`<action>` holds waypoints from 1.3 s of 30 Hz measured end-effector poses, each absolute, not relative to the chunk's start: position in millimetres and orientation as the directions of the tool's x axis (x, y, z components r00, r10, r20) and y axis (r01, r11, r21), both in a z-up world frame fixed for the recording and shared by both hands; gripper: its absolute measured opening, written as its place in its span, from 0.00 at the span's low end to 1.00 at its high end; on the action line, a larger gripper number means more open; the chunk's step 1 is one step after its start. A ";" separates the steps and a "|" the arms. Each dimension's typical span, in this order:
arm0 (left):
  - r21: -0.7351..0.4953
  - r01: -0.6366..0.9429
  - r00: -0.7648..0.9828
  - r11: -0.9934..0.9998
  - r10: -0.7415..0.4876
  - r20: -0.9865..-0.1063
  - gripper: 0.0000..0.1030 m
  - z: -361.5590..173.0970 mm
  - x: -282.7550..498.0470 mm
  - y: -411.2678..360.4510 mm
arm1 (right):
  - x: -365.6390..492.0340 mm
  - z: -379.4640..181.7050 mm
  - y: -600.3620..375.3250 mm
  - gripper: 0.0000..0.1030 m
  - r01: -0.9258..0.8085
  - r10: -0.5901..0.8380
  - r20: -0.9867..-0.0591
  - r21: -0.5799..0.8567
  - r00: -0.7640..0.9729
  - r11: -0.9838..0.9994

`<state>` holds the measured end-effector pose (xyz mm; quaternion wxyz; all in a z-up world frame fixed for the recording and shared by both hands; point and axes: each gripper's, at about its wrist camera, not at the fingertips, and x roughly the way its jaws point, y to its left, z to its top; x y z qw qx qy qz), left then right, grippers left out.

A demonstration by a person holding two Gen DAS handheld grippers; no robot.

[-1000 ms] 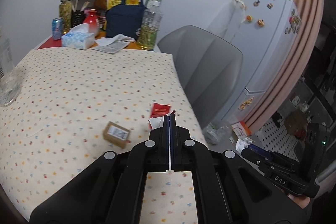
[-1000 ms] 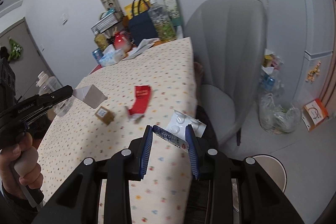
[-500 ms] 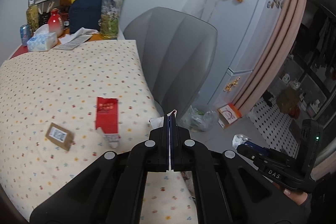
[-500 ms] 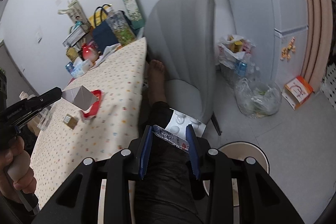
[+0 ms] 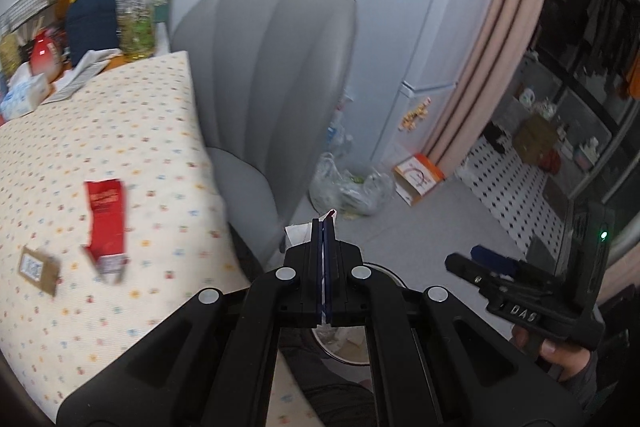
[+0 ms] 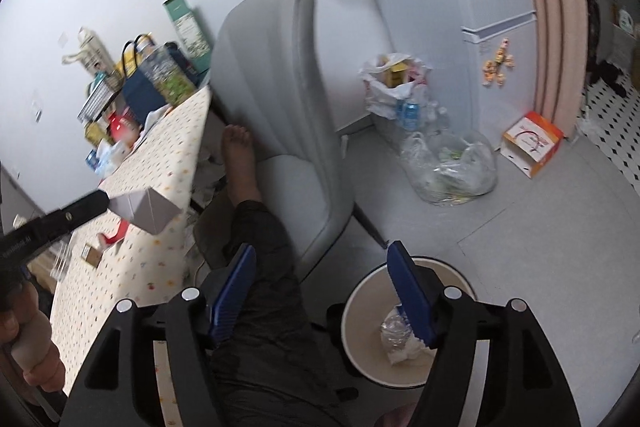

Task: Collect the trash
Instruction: 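Open the right tool over the bin while the left tool releases the paper into it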

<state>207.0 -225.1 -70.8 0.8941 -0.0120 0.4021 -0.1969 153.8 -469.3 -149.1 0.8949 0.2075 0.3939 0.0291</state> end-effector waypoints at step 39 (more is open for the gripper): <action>-0.183 0.358 0.557 0.916 -0.367 -0.745 0.94 -93.3 216.7 -256.2 | 123.1 -137.0 -522.9 0.90 0.199 0.147 -0.656 0.423 0.740 0.884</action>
